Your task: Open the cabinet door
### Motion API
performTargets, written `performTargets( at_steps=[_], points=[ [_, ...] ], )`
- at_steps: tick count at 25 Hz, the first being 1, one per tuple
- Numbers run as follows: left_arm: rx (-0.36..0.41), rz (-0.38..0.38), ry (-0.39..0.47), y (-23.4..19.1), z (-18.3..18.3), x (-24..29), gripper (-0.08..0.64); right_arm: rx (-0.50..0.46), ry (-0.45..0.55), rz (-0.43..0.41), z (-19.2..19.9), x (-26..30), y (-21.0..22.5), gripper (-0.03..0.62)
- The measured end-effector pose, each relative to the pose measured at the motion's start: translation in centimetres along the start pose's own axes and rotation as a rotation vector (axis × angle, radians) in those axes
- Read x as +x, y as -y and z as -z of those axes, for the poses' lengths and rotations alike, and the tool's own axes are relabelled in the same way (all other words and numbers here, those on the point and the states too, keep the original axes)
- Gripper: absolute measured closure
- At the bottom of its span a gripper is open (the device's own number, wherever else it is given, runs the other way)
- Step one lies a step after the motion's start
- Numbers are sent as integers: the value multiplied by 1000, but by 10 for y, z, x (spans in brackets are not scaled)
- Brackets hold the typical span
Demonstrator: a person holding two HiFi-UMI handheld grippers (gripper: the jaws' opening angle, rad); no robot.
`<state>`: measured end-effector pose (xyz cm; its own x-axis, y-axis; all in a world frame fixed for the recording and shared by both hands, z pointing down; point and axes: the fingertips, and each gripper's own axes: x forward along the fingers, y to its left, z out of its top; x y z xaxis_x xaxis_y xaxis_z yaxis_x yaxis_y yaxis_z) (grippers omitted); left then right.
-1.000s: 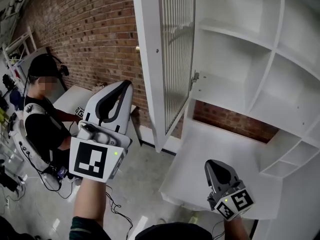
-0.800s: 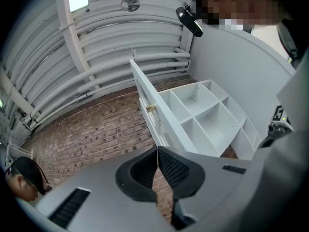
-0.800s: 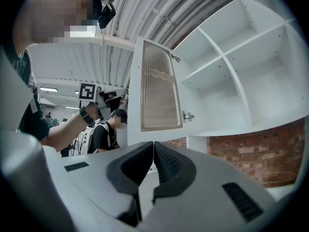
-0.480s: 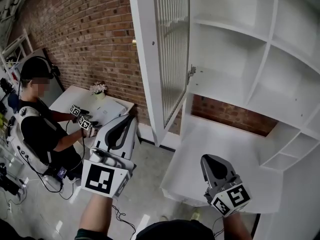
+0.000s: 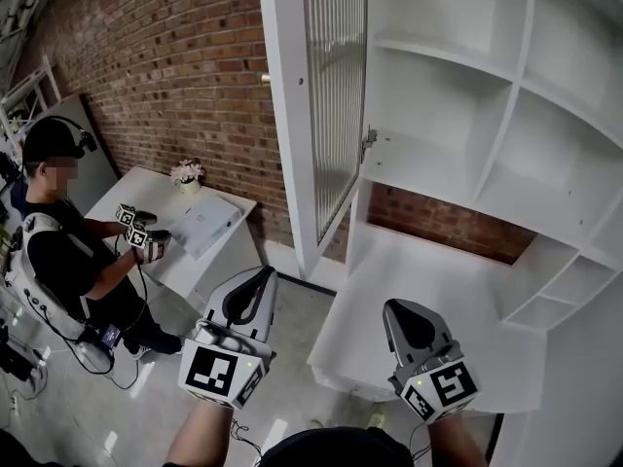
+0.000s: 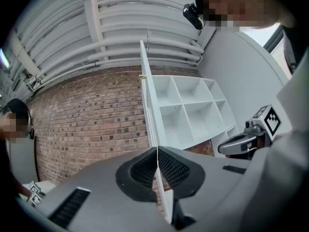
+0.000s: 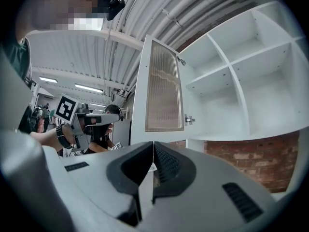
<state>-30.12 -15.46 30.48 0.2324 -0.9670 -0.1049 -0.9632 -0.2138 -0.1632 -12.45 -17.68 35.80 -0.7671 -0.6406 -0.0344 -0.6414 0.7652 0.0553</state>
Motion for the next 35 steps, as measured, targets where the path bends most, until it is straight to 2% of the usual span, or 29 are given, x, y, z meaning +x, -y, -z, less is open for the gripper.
performTargets(
  at_steps=[8,15,35],
  points=[
    [-74,21,-71,14,41,-13,549,0,-23,26,16,-6,-1,588],
    [-106,27,-91,25,57,-13,549,20,-36,46,25,-5,4,589],
    [-130,32,-101,25,61,-7,552,28,-45,50,27,2,7,589]
  ],
)
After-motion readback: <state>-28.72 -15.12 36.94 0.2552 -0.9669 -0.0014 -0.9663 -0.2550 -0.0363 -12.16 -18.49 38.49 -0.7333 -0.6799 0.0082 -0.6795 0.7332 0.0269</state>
